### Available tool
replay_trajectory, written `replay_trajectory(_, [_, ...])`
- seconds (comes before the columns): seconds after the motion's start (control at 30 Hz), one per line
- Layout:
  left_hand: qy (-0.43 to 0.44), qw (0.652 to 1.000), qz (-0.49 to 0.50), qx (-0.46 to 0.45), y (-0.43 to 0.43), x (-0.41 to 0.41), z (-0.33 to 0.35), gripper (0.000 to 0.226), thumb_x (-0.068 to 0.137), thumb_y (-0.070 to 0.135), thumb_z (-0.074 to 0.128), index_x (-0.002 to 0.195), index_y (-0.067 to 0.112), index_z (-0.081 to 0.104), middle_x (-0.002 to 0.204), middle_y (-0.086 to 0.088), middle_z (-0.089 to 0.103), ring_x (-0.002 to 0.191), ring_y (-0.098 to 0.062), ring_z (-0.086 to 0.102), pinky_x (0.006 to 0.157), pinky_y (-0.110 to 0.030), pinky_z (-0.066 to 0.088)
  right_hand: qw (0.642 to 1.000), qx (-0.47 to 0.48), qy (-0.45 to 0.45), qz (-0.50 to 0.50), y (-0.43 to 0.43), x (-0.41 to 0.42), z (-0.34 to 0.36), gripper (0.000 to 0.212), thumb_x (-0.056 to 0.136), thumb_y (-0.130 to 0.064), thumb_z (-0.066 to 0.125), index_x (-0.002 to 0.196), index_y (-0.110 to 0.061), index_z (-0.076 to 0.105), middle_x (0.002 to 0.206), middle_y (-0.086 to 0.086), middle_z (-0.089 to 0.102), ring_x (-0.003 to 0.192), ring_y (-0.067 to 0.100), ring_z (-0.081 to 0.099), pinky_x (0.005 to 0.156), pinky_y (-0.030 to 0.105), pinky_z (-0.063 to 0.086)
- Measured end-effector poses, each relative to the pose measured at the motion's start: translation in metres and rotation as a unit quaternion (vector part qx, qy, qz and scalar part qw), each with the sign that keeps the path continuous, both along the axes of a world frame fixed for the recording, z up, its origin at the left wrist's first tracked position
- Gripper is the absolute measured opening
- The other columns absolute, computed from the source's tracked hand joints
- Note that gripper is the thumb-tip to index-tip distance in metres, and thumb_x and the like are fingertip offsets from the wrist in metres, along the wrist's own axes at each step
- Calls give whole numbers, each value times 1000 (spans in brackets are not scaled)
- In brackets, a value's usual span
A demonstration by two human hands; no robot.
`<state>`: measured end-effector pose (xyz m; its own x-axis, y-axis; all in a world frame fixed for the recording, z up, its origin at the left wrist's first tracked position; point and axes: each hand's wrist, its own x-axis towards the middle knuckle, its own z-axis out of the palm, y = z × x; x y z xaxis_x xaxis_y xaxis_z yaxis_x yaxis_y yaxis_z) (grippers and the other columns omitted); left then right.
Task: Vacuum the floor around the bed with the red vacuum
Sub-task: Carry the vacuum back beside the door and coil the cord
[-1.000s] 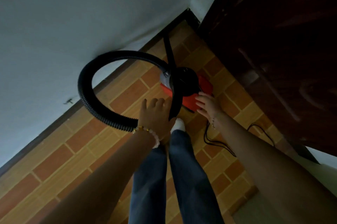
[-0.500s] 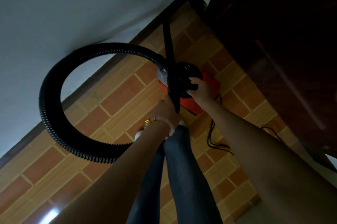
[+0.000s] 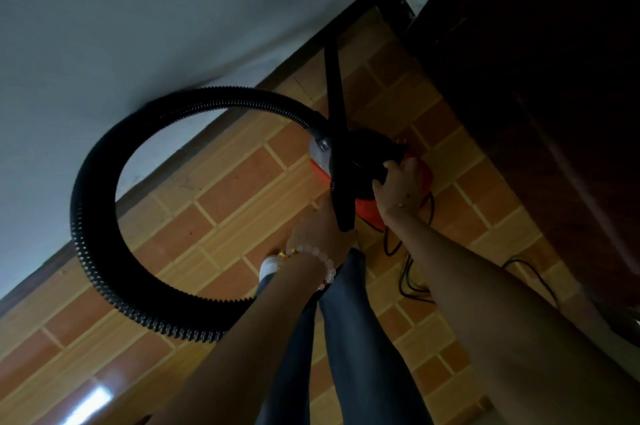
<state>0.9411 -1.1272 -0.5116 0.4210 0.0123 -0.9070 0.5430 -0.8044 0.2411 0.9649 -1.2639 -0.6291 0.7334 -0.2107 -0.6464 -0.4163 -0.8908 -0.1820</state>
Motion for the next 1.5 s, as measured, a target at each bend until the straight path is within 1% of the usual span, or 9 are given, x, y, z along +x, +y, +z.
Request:
replay_trajectory(0.1, [-8, 1000, 5, -5, 4, 3, 3, 58, 93, 27, 55, 144, 19, 28, 130, -13, 55, 114, -30, 56, 86, -34, 45, 1000, -10, -9, 6, 7, 4, 0, 42, 96, -28, 52, 134, -10, 46, 136, 14, 35, 106, 35, 55, 86, 38, 52])
replay_trajectory(0.27, [-39, 999, 16, -16, 7, 13, 11, 51, 91, 24, 54, 138, 15, 36, 121, -12, 59, 104, -28, 59, 74, -29, 42, 999, -13, -28, 38, 14, 20, -5, 40, 96, -31, 51, 130, -9, 49, 134, 14, 42, 112, 36, 55, 85, 38, 50])
replay_trajectory(0.47, [-81, 996, 19, 16, 17, 27, 13, 41, 90, 25, 51, 128, 13, 42, 113, -11, 60, 96, -26, 60, 67, -28, 37, 998, 8, -57, -7, 30, 42, -10, 39, 93, -33, 57, 124, -10, 55, 133, 13, 43, 108, 34, 58, 82, 34, 50])
replay_trajectory(0.7, [-89, 994, 56, -25, 22, 34, 18, 41, 91, 24, 54, 129, 14, 44, 107, -10, 63, 91, -23, 60, 57, -24, 39, 997, 11, -63, -51, 30, 52, -12, 37, 91, -34, 60, 118, -8, 59, 126, 14, 46, 96, 33, 61, 68, 27, 44])
replay_trajectory(0.9, [-60, 994, 84, -45, 16, 28, 23, 58, 91, 26, 57, 142, 16, 32, 124, -12, 59, 105, -28, 61, 85, -35, 51, 986, 112, -37, -118, 22, 50, 1, 32, 87, -15, 65, 119, -9, 60, 129, 12, 48, 110, 30, 57, 89, 36, 53])
replay_trajectory(1.1, [-19, 993, 99, -60, 13, 19, 26, 71, 89, 23, 61, 148, 15, 21, 134, -14, 52, 114, -29, 56, 89, -33, 47, 960, 223, 9, -171, 6, 34, 30, 48, 91, -6, 59, 137, -8, 47, 143, 13, 43, 133, 27, 41, 98, 30, 41])
replay_trajectory(1.2, [-23, 995, 84, -52, 12, 13, 28, 69, 91, 20, 59, 147, 13, 22, 134, -14, 52, 117, -28, 54, 89, -31, 44, 937, 272, 22, -216, -3, 20, 41, 52, 91, 0, 57, 140, -8, 42, 147, 14, 39, 137, 28, 36, 105, 35, 38])
replay_trajectory(1.37, [-50, 998, 21, -39, 14, -2, 37, 61, 92, 17, 56, 145, 11, 25, 134, -16, 51, 118, -29, 53, 89, -30, 42, 917, 289, 9, -273, -24, -17, 61, 51, 92, -1, 55, 140, -9, 41, 144, 11, 43, 135, 25, 38, 97, 28, 38])
replay_trajectory(1.5, [-117, 987, -108, 11, 17, -22, 42, 62, 91, 22, 56, 144, 12, 26, 132, -16, 46, 115, -33, 50, 89, -39, 44, 902, 283, -8, -326, -43, -50, 75, 49, 91, -4, 57, 139, -9, 43, 142, 11, 46, 132, 23, 41, 91, 24, 37])
